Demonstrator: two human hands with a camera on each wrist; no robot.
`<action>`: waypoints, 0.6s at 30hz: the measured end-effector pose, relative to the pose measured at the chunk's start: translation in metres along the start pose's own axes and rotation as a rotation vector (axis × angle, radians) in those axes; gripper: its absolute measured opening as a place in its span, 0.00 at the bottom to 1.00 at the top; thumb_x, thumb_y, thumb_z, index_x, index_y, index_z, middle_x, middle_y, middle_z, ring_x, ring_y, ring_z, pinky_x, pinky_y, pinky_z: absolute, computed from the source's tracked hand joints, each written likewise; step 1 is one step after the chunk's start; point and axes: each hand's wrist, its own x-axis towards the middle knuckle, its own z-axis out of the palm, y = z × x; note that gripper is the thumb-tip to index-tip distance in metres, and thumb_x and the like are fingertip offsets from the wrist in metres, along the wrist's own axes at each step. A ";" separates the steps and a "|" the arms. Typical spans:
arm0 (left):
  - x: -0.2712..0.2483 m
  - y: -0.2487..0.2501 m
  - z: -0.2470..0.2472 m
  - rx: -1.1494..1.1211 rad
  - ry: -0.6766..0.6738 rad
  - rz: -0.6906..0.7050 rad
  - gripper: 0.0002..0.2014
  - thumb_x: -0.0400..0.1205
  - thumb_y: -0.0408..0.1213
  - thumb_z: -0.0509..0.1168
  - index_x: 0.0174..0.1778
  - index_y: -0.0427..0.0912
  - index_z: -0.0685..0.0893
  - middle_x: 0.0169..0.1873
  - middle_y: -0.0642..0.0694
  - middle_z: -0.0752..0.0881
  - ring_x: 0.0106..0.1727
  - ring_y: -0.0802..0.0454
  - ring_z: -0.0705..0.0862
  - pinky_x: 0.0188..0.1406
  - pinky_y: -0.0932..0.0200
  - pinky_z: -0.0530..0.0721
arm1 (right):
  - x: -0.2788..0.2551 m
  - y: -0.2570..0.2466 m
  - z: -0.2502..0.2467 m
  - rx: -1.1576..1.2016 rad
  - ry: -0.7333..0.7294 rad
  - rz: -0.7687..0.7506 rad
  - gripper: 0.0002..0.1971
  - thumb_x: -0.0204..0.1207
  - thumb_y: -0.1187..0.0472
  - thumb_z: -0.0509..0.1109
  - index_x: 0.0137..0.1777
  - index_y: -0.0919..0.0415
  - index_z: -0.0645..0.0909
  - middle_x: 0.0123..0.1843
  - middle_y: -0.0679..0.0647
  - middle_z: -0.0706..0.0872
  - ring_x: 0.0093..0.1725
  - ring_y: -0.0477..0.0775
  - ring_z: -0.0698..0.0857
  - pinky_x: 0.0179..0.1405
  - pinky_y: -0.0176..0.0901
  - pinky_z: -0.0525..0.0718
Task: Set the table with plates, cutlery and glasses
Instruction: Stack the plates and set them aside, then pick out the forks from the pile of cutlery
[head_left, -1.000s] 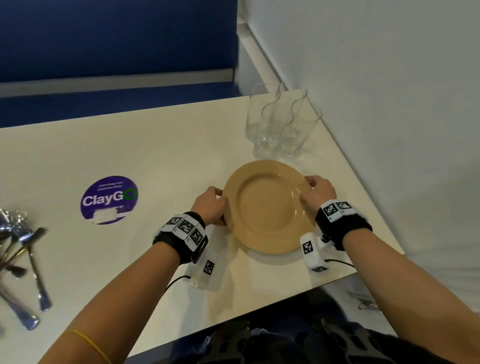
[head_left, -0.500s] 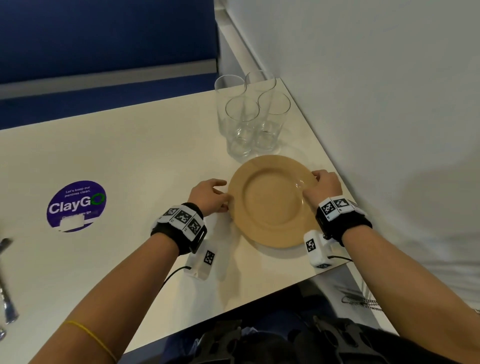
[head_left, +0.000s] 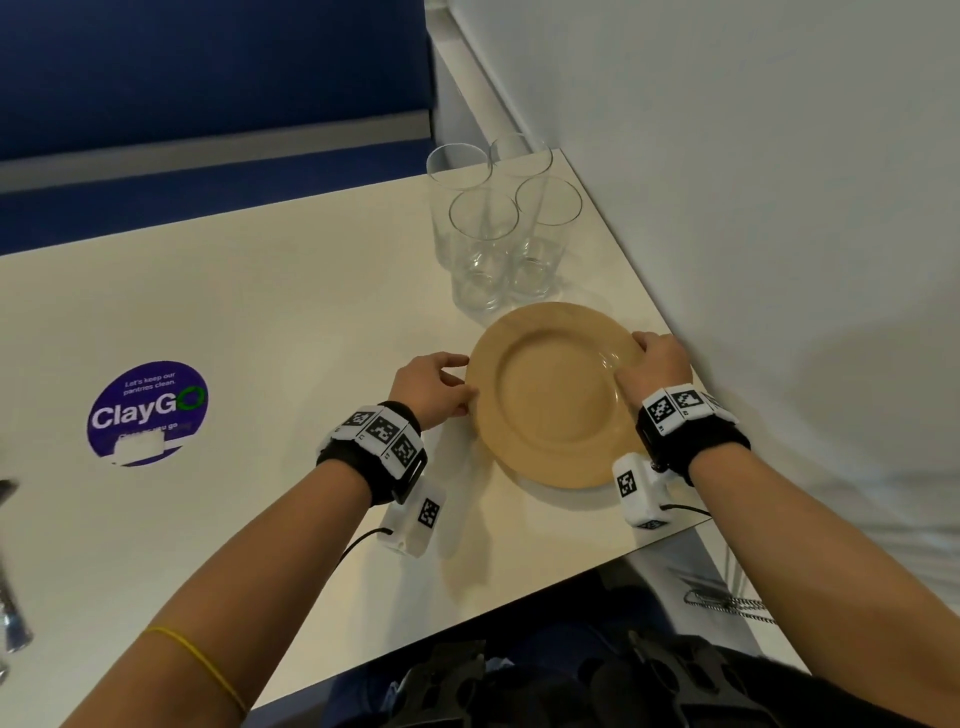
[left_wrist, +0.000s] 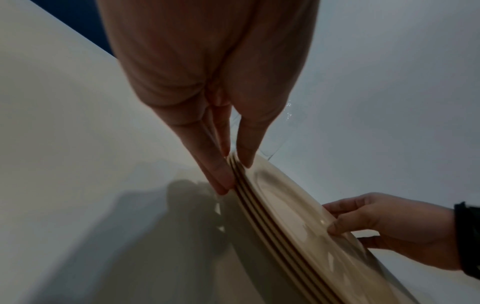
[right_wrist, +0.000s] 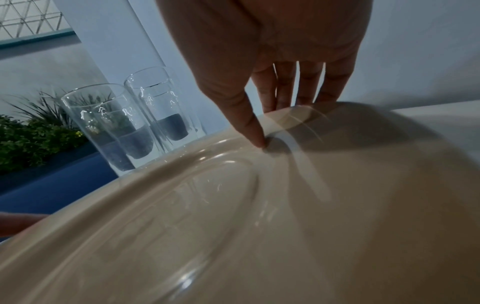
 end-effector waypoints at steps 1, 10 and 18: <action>0.000 -0.001 -0.002 -0.001 0.005 0.006 0.22 0.78 0.33 0.69 0.70 0.42 0.78 0.44 0.46 0.88 0.36 0.54 0.88 0.40 0.69 0.87 | -0.003 -0.004 0.000 -0.030 0.007 0.010 0.30 0.73 0.65 0.68 0.76 0.62 0.69 0.74 0.62 0.73 0.73 0.65 0.72 0.68 0.56 0.76; -0.042 -0.032 -0.093 -0.124 0.187 0.003 0.14 0.80 0.36 0.66 0.62 0.43 0.83 0.36 0.52 0.84 0.42 0.49 0.87 0.56 0.49 0.87 | -0.062 -0.119 0.039 0.024 -0.046 -0.369 0.27 0.71 0.67 0.68 0.72 0.55 0.73 0.72 0.59 0.71 0.71 0.63 0.71 0.70 0.53 0.72; -0.118 -0.135 -0.269 -0.212 0.481 -0.012 0.09 0.77 0.35 0.68 0.52 0.47 0.85 0.44 0.46 0.87 0.42 0.49 0.84 0.54 0.51 0.87 | -0.173 -0.271 0.140 0.216 -0.349 -0.671 0.12 0.74 0.66 0.71 0.58 0.61 0.84 0.55 0.59 0.87 0.48 0.50 0.82 0.52 0.35 0.76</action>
